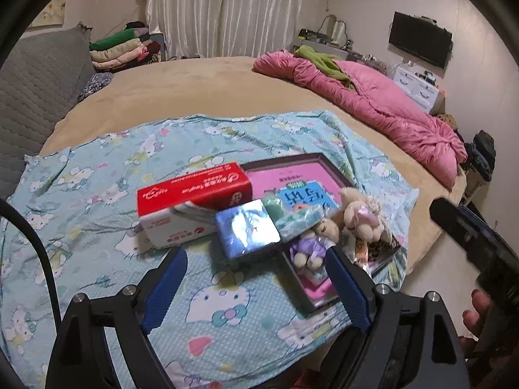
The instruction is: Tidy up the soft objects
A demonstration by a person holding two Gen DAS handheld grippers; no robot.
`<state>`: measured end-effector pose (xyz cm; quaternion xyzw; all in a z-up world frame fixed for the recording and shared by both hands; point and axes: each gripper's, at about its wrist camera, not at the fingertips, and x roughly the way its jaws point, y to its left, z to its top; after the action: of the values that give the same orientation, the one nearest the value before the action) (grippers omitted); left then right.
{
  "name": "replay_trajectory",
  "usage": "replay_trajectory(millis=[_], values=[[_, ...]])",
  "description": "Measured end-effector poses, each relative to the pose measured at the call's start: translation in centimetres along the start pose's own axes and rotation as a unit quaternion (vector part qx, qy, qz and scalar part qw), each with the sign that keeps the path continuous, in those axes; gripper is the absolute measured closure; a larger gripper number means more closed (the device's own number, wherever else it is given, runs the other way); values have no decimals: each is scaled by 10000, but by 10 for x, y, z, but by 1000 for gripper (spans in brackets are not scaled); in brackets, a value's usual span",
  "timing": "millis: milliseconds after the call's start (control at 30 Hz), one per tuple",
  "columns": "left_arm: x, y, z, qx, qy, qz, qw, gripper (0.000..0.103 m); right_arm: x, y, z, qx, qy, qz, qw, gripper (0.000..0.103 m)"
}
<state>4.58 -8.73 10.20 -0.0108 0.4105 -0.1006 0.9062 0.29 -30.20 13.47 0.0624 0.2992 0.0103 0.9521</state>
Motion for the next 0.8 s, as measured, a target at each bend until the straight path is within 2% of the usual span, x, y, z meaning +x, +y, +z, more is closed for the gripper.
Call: replay_trajectory(millis=[100,233,333,433,567,800], values=[[-4,2,-9,-21,38,87,10000,17,-2,1,-16,-37,172,-22,9998,16],[-3,-1,-26,-85,261,196,9994,17,-8,4,-39,-437,325,-225,9983,16],[-3,-8,-38,-62,354,137,9993,17,-12,-4,-51,-441,422,-311,9977,16],[-3,-10,-44,-72,390,153,9991,17,-9,-11,-54,-365,513,-423,9971,16],[-3,-14,-46,-53,421,174,9989,17,-5,-19,-58,-173,565,-368,9976,16],[5,-18,-53,-17,522,157,9985,17,1,-16,-61,-197,680,-318,9970,16]])
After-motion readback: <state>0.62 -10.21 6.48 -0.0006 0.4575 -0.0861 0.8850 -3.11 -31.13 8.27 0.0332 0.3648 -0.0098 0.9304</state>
